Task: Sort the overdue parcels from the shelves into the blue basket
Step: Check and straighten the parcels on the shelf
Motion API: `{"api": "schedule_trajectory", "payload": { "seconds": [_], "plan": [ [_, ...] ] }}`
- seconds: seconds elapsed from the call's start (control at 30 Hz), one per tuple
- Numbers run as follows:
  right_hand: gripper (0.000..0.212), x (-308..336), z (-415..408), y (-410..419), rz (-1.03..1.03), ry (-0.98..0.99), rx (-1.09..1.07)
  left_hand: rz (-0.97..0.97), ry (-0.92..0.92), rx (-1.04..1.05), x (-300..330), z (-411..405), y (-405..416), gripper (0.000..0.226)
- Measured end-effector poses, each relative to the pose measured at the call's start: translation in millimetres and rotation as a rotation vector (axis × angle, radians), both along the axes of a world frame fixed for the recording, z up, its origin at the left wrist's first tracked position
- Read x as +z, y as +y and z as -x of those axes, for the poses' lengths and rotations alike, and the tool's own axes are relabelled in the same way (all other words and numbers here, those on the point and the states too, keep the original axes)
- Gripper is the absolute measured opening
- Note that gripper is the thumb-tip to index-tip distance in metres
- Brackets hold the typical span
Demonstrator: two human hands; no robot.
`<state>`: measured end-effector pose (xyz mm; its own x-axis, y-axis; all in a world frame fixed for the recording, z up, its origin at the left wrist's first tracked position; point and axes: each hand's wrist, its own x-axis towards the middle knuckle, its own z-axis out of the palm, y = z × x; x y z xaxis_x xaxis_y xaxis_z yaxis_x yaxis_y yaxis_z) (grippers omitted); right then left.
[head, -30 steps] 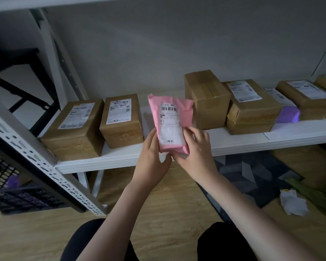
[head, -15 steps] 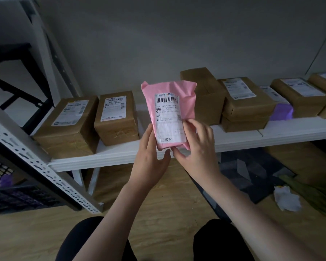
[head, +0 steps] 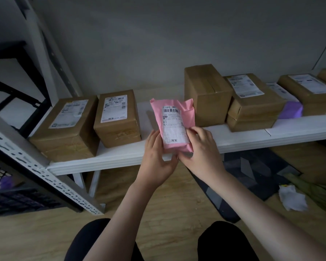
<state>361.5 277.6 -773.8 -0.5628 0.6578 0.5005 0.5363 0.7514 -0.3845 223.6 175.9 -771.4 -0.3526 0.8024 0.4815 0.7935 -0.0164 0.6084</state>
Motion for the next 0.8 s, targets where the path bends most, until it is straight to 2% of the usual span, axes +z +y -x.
{"api": "schedule_trajectory", "payload": {
  "seconds": [0.1,0.2,0.3,0.4,0.5,0.6,0.7,0.8],
  "plan": [
    [0.063,-1,6,9,0.070,-0.063,-0.002,0.110,0.003,0.030,-2,6,9,0.068],
    [0.063,-1,15,13,0.075,-0.124,-0.008,0.184,-0.047,0.074,1,17,15,0.051],
    [0.062,-2,29,17,0.055,-0.119,-0.007,0.150,-0.133,0.183,10,25,15,0.033],
    [0.063,2,47,22,0.055,-0.164,-0.002,0.080,-0.044,0.226,11,20,6,0.041],
    [0.059,21,59,22,0.114,-0.245,-0.008,-0.031,-0.092,0.204,20,11,0,0.053],
    [0.057,44,48,18,0.129,-0.290,-0.018,-0.029,-0.196,0.087,30,4,4,0.046],
    [0.060,69,24,32,0.171,-0.170,-0.058,0.069,-0.120,-0.072,37,10,23,0.040],
    [0.056,71,-7,52,0.201,-0.042,-0.113,0.097,-0.067,-0.113,36,17,44,0.042]
  ]
}}
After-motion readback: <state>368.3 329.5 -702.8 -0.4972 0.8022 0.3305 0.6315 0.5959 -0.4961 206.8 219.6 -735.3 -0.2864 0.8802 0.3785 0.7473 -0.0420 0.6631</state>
